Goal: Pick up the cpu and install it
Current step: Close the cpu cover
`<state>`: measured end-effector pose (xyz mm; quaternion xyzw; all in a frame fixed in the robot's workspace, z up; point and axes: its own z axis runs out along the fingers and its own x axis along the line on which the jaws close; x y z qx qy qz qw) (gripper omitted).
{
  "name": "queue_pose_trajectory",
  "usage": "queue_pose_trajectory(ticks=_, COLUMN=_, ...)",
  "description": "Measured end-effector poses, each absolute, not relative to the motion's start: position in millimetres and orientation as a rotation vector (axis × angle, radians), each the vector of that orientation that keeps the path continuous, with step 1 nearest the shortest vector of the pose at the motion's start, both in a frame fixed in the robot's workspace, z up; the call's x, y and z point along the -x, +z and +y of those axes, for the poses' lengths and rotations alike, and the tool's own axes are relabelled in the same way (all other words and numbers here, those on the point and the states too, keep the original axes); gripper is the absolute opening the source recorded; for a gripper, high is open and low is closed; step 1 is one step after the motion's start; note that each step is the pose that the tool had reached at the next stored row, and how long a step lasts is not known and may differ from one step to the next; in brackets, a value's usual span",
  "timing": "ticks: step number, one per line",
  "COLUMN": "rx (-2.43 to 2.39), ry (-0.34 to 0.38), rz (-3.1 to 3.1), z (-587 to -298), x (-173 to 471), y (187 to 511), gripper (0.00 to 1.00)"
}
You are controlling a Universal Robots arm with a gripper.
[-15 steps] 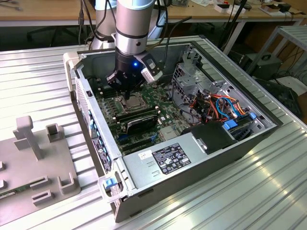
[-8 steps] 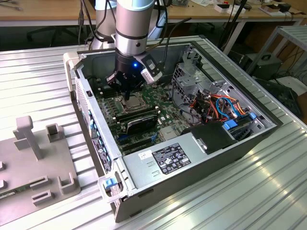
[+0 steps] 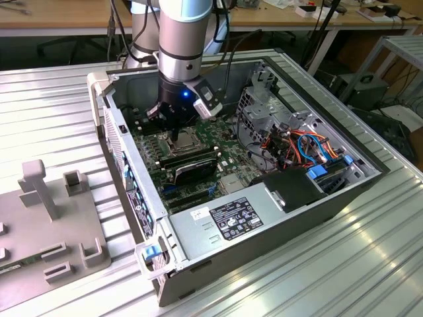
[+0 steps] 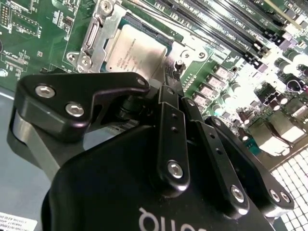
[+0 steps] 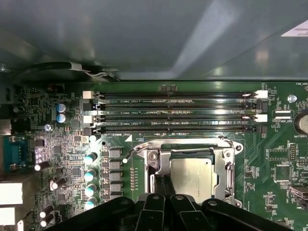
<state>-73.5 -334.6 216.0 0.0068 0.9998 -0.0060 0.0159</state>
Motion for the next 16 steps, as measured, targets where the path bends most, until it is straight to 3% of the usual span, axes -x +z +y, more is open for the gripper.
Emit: queue_pose_trajectory(ticks=16, rx=-0.021, ry=-0.020, rz=3.110, z=-334.6, x=73.6, y=206.1, gripper=0.11)
